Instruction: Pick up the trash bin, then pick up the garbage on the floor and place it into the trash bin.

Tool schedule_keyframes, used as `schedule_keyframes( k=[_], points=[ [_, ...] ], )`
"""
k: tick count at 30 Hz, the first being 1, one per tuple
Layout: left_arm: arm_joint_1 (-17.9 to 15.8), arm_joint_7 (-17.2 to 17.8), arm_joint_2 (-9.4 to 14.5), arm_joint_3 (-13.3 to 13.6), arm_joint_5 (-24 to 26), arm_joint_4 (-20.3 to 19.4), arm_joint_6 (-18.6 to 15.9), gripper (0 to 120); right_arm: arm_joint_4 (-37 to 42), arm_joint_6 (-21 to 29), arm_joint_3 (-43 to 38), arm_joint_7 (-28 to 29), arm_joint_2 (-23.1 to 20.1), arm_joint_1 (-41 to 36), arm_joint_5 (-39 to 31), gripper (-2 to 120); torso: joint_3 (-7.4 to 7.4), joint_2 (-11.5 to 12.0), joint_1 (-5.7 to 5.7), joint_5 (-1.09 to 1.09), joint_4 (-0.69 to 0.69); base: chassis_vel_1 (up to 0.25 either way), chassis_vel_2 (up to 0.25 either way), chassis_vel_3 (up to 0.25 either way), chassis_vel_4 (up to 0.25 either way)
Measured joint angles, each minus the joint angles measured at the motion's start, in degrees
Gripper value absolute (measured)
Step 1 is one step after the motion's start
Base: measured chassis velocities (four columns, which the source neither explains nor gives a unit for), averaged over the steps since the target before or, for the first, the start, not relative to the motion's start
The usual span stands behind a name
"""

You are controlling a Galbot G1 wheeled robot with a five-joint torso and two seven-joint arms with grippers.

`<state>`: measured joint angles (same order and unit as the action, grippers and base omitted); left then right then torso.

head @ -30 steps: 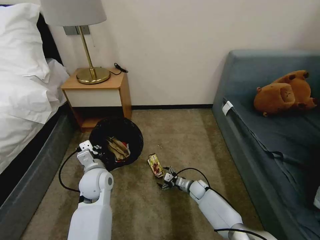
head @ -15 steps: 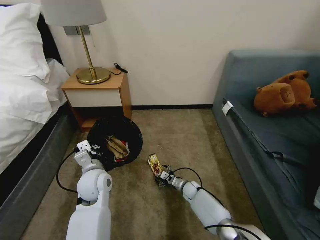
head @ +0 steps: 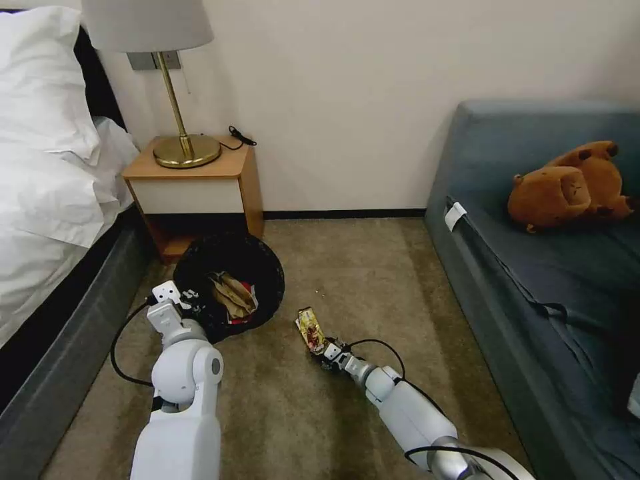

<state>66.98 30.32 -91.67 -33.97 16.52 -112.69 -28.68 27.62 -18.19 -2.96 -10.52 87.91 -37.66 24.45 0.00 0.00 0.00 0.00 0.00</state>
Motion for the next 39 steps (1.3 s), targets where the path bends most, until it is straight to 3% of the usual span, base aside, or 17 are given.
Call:
schedule_keyframes(
  k=[13, 18, 24, 26, 32, 39],
  points=[
    [0.1, 0.0, 0.0, -0.1, 0.2, 0.0, 0.1, 2, 0.3, 0.0, -0.2, 0.0, -0.1, -0.4, -0.9, 0, 0.0, 0.0, 0.0, 0.0, 0.0, 0.0, 0.0, 0.0, 0.0],
    [0.1, 0.0, 0.0, -0.2, 0.2, 0.0, 0.1, 2, 1.3, -0.3, -0.7, 0.1, -0.5, -0.7, -1.5, 0, 0.0, 0.0, 0.0, -0.01, 0.0, 0.0, 0.0, 0.0, 0.0],
    [0.2, 0.0, -0.4, -0.2, 0.2, 0.8, 0.5, 2, 9.1, -1.1, -2.4, 1.8, -1.7, -3.4, -9.4, 0, 0.0, 0.0, 0.0, 0.0, -0.01, 0.0, 0.0, 0.0, 0.0],
    [-0.1, 0.0, -0.3, -0.4, 0.5, 1.5, 0.7, 2, 12.0, -6.5, -4.8, 6.6, -0.8, -3.6, -14.0, 0, 0.0, 0.0, 0.0, 0.0, 0.0, 0.0, 0.0, 0.0, 0.0],
    [-0.6, 0.0, -0.2, -0.6, 0.8, 2.0, 0.8, 2, 21.4, -12.9, -5.2, 10.4, -1.3, -4.0, -20.2, 0, 0.0, 0.0, 0.0, 0.0, 0.01, 0.0, 0.0, 0.0, 0.0],
    [-1.4, 0.1, -0.3, -0.9, 1.0, 2.4, 0.7, 2, 31.6, -11.8, -2.8, 9.9, -3.5, -5.3, -21.7, 0, 0.0, 0.0, 0.0, 0.0, 0.0, 0.0, 0.0, 0.0, 0.0]
  ],
)
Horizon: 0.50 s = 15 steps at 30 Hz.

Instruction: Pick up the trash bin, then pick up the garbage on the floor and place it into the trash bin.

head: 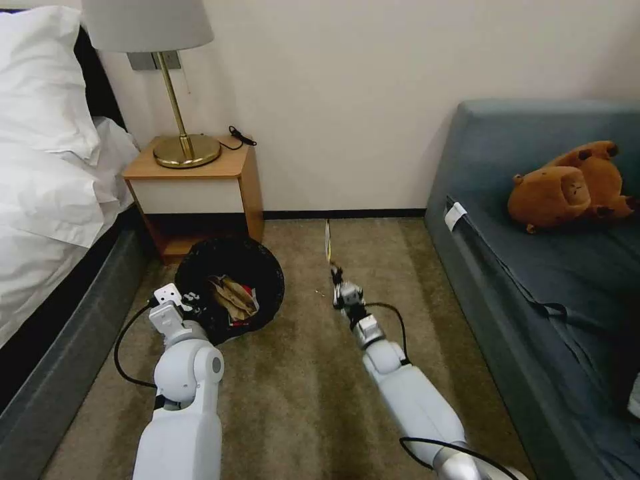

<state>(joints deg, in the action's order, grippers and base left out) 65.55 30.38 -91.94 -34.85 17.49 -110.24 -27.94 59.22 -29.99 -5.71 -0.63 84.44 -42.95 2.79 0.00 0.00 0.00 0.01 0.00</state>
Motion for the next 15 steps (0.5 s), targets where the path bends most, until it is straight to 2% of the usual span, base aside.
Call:
schedule_keyframes(
  k=[1, 5, 7, 11, 15],
  points=[
    [-0.2, 0.0, 0.0, 0.0, 0.0, 0.2, 0.0, 2, 3.2, 0.5, 2.0, -1.4, -0.9, -0.4, -0.8, 0, 0.0, 0.0, 0.0, 0.0, 0.0, 0.0, 0.0, 0.0, 0.0],
    [-0.5, 0.0, 0.0, 0.0, 0.1, 0.6, -0.1, 2, 7.7, 1.1, 6.4, -3.8, -2.3, -0.6, -2.2, 0, 0.0, 0.0, 0.0, 0.0, 0.0, 0.0, 0.0, 0.0, 0.0],
    [-0.5, 0.0, 0.0, -0.1, 0.1, 0.7, -0.1, 2, 8.5, 1.4, 7.7, -4.1, -2.7, -0.5, -2.5, 0, 0.0, 0.0, 0.0, 0.0, 0.0, 0.0, 0.0, 0.0, 0.0],
    [-0.7, 0.0, 0.2, -0.3, 0.3, 0.7, -0.2, 2, 11.3, 4.0, 16.0, -5.3, -4.4, 2.0, -4.8, 0, 0.0, 0.0, 0.0, -0.01, 0.01, 0.0, 0.0, 0.0, 0.0],
    [-0.7, 0.1, 0.2, -0.4, 0.3, 0.9, -0.3, 2, 12.3, 5.3, 19.3, -5.5, -5.1, 3.9, -5.5, 0, 0.0, 0.0, 0.0, -0.01, 0.01, 0.0, 0.0, 0.0, 0.0]
  ],
)
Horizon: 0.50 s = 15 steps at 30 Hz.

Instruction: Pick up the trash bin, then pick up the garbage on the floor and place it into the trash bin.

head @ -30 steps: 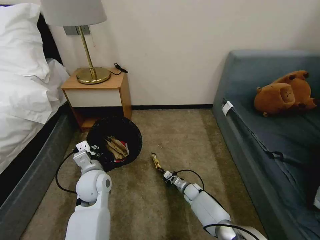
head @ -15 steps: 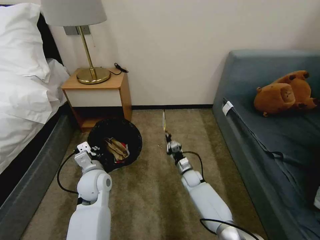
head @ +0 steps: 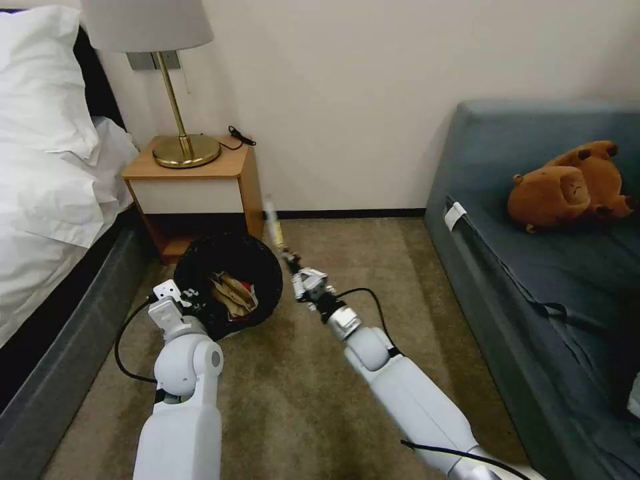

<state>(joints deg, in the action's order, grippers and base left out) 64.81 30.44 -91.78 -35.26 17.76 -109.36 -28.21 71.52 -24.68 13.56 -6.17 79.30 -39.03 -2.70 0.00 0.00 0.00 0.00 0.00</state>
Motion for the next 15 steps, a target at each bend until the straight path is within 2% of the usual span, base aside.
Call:
schedule_keyframes(
  k=[9, 11, 15],
  points=[
    [0.0, 0.0, 0.1, 0.0, -0.6, 0.7, 0.0, 2, 3.1, 5.9, 8.1, 0.2, -3.2, 3.0, -5.5, 0, 0.0, 0.0, 0.0, 0.0, 0.0, 0.0, 0.0, 0.0, 0.0],
    [-0.2, 0.0, 0.2, 0.1, -1.4, 1.4, 0.1, 2, 6.5, 10.9, 13.2, 1.2, -7.6, 4.9, -12.0, 0, 0.0, 0.0, 0.0, 0.0, -0.01, 0.0, 0.0, 0.0, 0.0],
    [-0.3, 0.0, -0.2, 0.8, -1.9, 1.4, 0.1, 2, 5.6, 11.5, 16.7, 1.8, -9.3, 7.5, -14.5, 0, 0.0, 0.0, 0.0, 0.0, -0.01, 0.0, 0.0, 0.0, 0.0]
  ],
)
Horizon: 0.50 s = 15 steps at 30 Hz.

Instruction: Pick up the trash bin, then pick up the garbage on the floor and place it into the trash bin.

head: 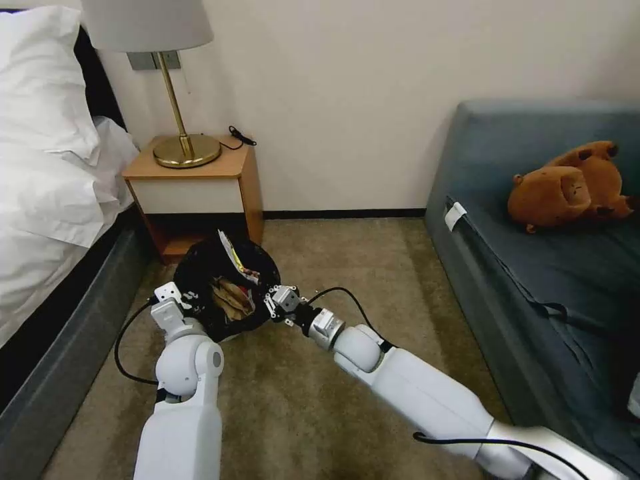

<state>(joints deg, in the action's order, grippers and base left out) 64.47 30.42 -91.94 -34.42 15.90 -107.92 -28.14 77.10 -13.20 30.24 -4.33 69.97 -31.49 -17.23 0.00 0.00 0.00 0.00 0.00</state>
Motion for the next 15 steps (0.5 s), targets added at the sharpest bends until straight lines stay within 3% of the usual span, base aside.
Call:
schedule_keyframes(
  k=[8, 15],
  points=[
    [0.1, -0.1, -0.2, 1.0, -0.9, 0.0, 0.0, 2, -1.9, 1.1, 9.0, 1.1, -2.6, 5.3, -3.8, 0, 0.0, 0.0, 0.0, 0.01, -0.01, 0.0, 0.0, 0.0, 0.0],
    [0.5, -0.1, -0.2, 1.4, -1.3, 0.0, 0.2, 2, -8.4, 0.9, 14.0, 1.9, 1.2, 11.1, -4.6, 0, 0.0, 0.0, 0.0, 0.01, 0.02, 0.0, 0.0, 0.0, 0.0]
  ],
)
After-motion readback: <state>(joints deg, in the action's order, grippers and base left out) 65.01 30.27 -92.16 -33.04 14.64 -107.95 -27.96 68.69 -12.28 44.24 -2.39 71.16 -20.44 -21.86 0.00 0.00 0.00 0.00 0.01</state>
